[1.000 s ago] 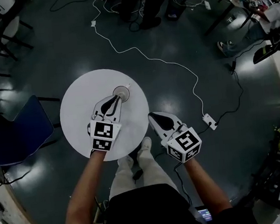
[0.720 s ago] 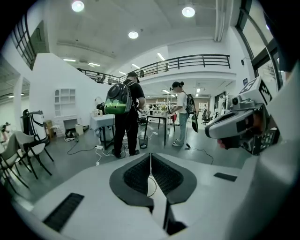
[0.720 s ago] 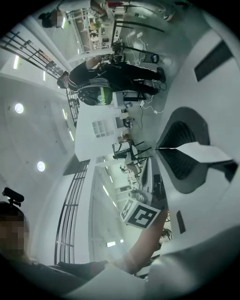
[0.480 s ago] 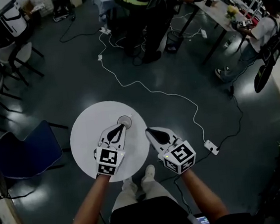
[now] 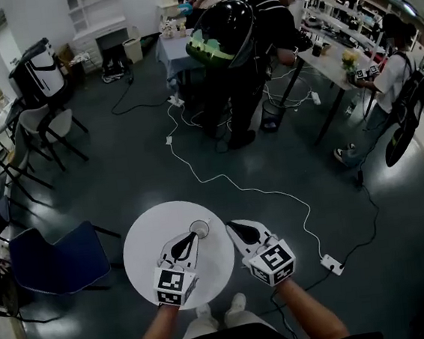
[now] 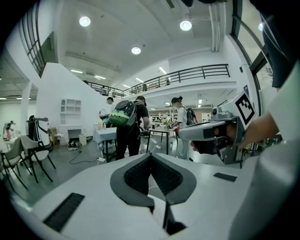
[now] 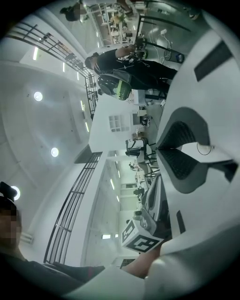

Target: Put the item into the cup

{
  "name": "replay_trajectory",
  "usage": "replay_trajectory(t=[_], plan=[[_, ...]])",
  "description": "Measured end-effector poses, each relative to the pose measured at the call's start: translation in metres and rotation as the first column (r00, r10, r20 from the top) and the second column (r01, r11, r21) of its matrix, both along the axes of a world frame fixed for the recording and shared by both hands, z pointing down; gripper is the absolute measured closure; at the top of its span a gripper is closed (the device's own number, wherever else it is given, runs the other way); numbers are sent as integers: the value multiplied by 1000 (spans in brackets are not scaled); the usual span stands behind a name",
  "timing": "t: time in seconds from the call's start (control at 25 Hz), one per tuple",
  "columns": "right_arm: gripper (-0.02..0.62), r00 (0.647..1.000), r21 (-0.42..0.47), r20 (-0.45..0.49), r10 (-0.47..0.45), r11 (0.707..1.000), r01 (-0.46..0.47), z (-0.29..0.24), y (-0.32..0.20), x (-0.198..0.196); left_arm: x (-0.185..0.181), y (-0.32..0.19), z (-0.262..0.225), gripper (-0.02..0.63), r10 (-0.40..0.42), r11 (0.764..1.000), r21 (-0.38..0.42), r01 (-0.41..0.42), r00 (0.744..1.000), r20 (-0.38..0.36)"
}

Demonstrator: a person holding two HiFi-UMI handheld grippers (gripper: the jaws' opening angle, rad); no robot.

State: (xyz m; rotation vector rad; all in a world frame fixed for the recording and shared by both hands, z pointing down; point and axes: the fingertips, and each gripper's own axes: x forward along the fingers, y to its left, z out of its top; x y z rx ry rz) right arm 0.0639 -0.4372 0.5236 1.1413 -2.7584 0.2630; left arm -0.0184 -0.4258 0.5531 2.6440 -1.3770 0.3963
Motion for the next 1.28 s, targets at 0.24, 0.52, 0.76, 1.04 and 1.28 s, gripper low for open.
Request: replay_trajectory(t=[0.24,0.52,0.76,1.04,1.28], plan=[[578,999,35,30,-23,999,22,-14,13,26,17,24,-5,591,-60,998,14,60,998,-5],[578,998,81,36,-45,996,42,-39,21,44,36,39,-38,591,-93,995,18,94,995,-38],[578,998,95,40,-43,995,39,-49,31,53,46,48,-50,591,-85,995,40,87,995,-61],[578,998,143,58,-32,990,23,-71,53,41,34,65,-66,591,-66,994,79,71,995,-68],[578,998,164,58,-21,986,11,-83,78,20,18,90,-82,591,-39,996,82,45,996,-77]])
